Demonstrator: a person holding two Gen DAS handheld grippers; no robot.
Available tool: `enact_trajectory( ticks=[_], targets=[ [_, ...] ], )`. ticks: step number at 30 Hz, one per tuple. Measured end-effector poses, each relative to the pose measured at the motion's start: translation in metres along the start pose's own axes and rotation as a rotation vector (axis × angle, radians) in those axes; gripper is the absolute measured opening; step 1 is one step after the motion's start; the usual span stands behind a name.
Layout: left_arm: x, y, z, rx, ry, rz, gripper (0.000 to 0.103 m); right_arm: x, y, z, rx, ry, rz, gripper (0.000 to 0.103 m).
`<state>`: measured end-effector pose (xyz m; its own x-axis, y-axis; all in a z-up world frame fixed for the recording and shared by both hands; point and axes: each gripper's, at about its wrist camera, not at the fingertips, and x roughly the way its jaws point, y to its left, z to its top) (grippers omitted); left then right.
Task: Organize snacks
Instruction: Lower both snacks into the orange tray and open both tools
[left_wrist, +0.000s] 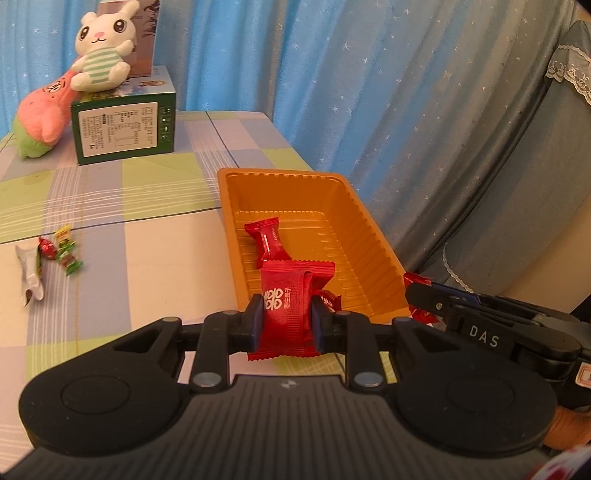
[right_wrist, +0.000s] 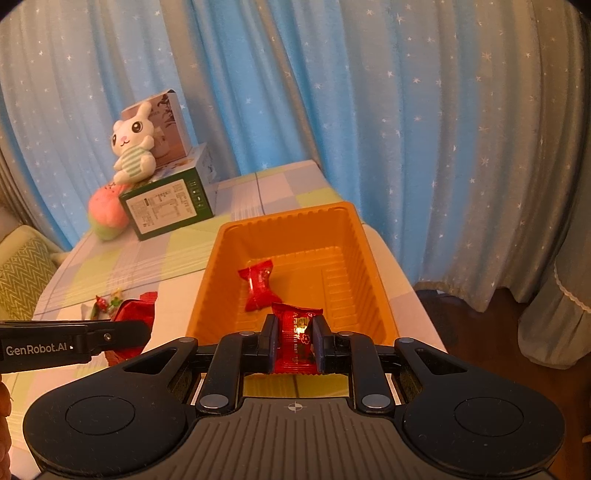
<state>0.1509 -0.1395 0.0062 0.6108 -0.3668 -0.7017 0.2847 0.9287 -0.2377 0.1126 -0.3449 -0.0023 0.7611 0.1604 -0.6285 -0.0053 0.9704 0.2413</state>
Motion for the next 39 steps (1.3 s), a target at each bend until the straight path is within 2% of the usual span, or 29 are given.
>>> enact_trajectory(
  ticks=[18,28,39],
  targets=[
    [0.052,-0.007,0.022,0.003,0.036,0.002,0.023,0.043,-0.015,0.022,-0.004,0.03,0.003,0.02],
    [0.072,-0.009,0.03,0.01,0.049,0.005,0.026,0.053,-0.024,0.026,0.023,0.032,0.0,0.02],
    [0.057,0.013,0.018,-0.062,0.041,0.012,0.029,0.054,-0.022,0.026,0.03,0.035,0.006,0.02]
  ],
)
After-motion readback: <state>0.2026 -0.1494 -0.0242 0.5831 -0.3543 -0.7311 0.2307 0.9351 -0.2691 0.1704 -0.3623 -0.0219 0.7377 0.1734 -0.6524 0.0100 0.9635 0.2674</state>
